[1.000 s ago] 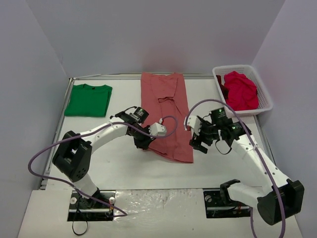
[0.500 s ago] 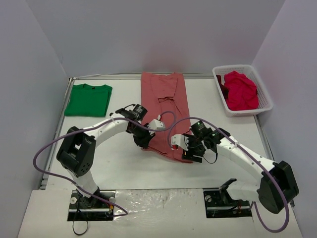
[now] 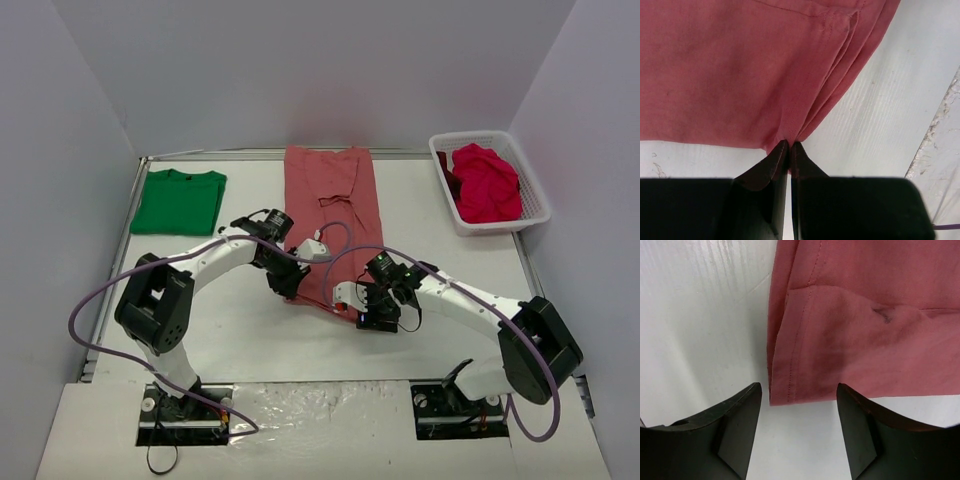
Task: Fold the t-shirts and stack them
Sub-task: Grab the bottom of the folded rectangular tshirt with both arms
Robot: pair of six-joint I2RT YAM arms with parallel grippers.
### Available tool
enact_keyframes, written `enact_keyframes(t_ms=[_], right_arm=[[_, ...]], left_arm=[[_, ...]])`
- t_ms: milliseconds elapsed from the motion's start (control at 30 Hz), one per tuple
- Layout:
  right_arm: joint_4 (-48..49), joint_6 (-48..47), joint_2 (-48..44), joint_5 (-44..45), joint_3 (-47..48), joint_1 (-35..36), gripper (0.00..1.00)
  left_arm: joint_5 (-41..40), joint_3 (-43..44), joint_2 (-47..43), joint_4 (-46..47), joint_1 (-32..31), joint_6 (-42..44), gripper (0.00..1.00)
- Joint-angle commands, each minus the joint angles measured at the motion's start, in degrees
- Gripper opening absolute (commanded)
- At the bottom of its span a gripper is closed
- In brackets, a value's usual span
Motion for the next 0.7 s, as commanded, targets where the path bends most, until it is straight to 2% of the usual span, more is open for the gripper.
enact_keyframes(t_ms=[0,233,400,667], right_arm=[[0.5,0.5,1.9,1.2,-1.1,0.5,0.57],[3.2,0.6,6.3,2.4,-2.5,0.5,0.56],[3.4,1.5,8.4,1.8,-1.2,0.3,0.5],[1.9,2.7,8.1,2.7,-0.5,0.3,0.19]], left_arm=[[1.7,0.3,-1.4,-1.1,0.8,0.4,0.02],[2.4,0.1,-1.4,-1.4,1.1,0.4,0.02],[2.5,0.4,-1.6,-1.7,1.1,0.5,0.02],[3.1,-0.7,-1.8,-1.0,1.3,0.4,0.02]])
